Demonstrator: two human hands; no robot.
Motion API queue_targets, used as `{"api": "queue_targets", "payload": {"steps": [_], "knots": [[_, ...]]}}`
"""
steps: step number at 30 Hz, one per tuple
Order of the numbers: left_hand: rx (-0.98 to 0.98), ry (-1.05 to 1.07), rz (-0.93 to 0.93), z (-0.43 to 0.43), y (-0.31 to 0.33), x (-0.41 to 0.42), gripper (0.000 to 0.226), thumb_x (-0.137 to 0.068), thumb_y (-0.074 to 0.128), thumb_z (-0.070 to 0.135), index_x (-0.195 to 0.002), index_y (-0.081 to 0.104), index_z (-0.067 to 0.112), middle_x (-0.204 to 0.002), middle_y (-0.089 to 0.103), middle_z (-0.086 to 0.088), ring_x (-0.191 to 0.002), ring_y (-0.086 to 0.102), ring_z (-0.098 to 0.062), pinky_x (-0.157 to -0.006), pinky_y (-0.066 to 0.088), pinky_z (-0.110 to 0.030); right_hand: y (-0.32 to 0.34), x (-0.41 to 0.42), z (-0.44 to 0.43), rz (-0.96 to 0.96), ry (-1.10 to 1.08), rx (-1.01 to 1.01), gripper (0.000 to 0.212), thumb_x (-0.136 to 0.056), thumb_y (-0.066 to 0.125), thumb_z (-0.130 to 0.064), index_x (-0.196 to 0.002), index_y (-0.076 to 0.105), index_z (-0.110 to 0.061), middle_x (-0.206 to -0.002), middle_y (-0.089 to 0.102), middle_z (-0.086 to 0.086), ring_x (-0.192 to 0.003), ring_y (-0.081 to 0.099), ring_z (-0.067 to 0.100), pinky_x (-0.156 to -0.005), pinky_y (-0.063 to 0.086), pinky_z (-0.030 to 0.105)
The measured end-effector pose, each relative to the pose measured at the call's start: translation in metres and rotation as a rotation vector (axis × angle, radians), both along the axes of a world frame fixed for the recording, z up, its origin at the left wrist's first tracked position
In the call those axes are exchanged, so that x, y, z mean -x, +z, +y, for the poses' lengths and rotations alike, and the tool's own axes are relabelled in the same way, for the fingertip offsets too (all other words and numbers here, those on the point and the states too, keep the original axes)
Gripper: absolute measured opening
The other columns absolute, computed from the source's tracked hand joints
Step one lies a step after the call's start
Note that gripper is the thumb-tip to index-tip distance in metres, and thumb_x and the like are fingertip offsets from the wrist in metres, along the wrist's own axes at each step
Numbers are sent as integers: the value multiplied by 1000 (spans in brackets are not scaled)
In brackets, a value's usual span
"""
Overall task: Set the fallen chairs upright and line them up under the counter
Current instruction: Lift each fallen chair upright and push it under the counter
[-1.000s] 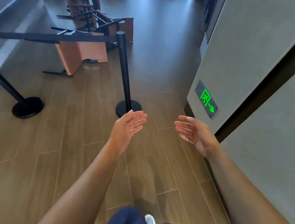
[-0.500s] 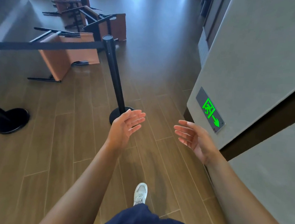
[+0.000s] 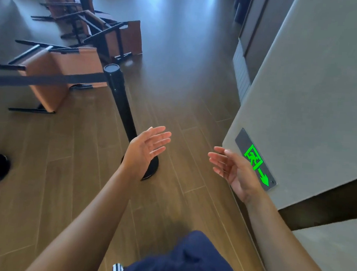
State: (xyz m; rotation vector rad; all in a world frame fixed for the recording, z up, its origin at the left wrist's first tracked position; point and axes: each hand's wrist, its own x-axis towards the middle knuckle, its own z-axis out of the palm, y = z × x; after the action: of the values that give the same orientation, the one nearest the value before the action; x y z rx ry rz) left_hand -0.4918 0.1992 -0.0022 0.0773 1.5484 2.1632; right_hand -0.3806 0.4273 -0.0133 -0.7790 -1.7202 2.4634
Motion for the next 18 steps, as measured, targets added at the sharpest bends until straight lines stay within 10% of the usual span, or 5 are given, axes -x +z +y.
{"api": "queue_targets", "payload": {"steps": [18], "knots": [[81, 125, 39, 143, 14, 172, 37, -103, 34, 28, -113, 66, 14, -116, 71, -4, -113, 64, -23, -107, 41, -47, -7, 207, 155, 23, 145, -43, 29, -102, 46, -20, -118, 66, -7, -112, 73, 14, -110, 67, 27, -96, 51, 39]]}}
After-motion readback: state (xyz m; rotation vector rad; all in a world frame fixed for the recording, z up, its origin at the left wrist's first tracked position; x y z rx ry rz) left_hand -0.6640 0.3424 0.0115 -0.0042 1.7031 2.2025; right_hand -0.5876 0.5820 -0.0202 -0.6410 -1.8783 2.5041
